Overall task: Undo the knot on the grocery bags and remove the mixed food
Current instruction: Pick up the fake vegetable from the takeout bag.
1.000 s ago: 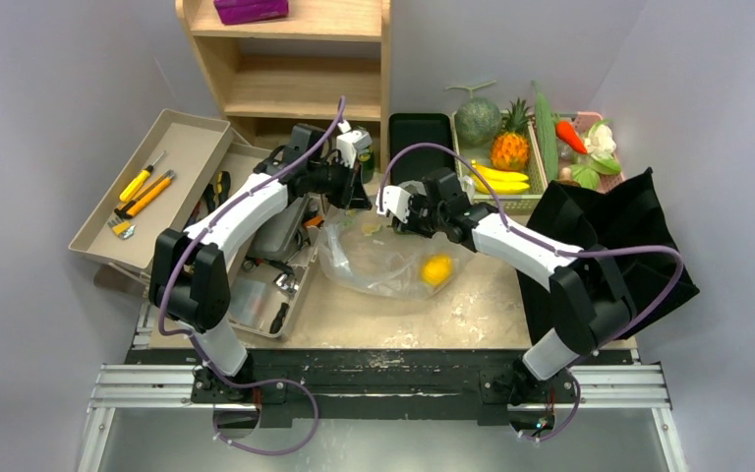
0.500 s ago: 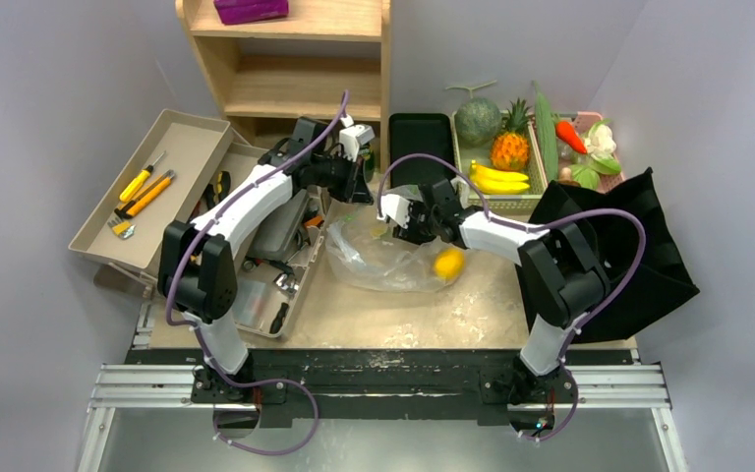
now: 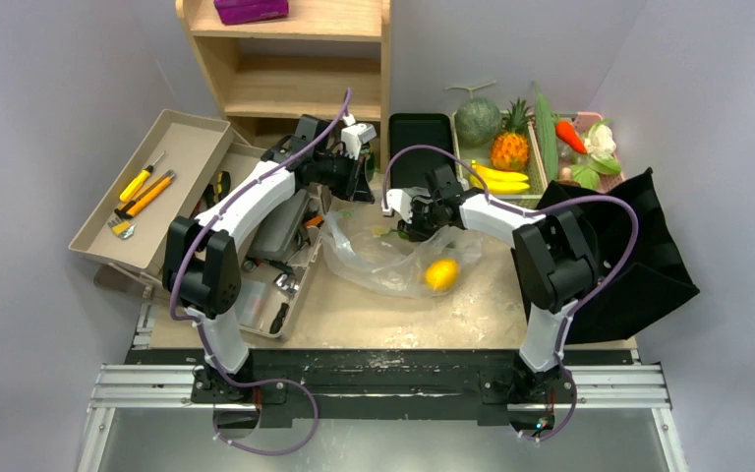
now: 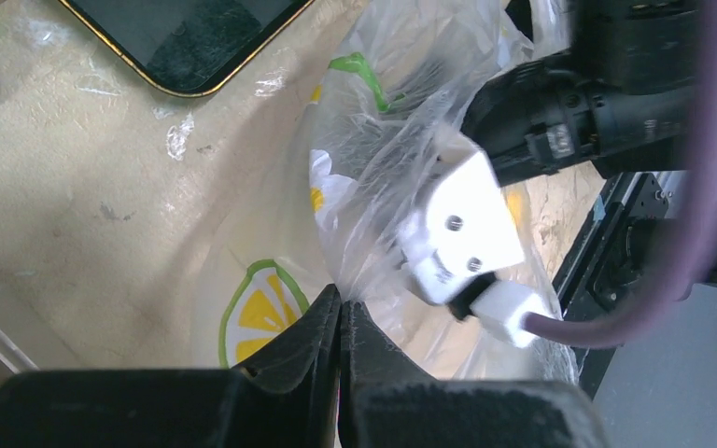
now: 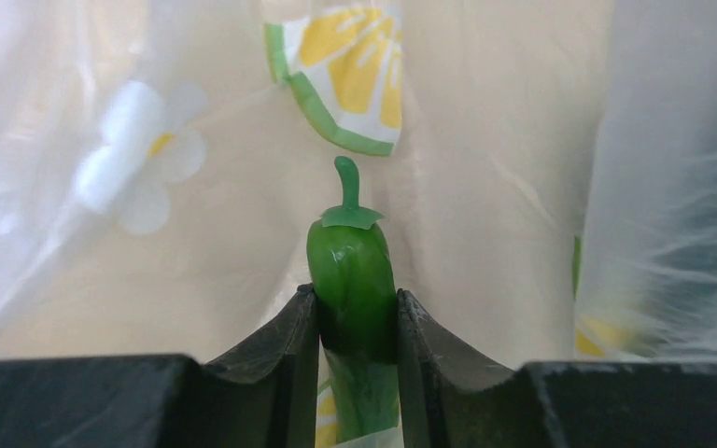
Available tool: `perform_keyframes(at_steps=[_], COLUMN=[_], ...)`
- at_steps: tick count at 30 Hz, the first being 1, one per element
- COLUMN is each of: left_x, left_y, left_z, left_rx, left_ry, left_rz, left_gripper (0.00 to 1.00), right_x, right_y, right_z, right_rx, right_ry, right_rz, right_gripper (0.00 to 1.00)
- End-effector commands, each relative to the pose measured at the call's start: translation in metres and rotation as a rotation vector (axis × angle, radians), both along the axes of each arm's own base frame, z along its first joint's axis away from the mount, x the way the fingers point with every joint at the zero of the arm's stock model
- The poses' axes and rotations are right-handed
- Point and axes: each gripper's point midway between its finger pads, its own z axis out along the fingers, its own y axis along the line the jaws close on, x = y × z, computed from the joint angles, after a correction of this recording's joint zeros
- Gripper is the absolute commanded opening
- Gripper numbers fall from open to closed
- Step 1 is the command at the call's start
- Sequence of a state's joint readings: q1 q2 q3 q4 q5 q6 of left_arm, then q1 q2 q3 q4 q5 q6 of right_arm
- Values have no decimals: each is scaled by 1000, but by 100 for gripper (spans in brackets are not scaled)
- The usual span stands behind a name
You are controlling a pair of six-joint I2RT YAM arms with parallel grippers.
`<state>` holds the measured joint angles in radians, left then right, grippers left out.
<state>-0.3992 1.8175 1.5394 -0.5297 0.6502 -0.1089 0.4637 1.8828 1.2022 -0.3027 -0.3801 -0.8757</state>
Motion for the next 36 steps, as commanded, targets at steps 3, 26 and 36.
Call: perform_keyframes(at_steps=[3,26,36], left_x=[10,10,14], left_y=[2,0,-4], left_z=[15,5,6], left_rx=[-8,28,5], left_ry=[-51,-37,-49], left_rz=[0,14,12], left_gripper=[0,0,0], right_x=[-8,35,230], right_y=[24,20,-250], right_z=[116,483,361], right_rx=[242,1205,645], right_ry=[-95,-334,-580], right_rz=[46,-266,-1204], right_gripper=[8,0,0])
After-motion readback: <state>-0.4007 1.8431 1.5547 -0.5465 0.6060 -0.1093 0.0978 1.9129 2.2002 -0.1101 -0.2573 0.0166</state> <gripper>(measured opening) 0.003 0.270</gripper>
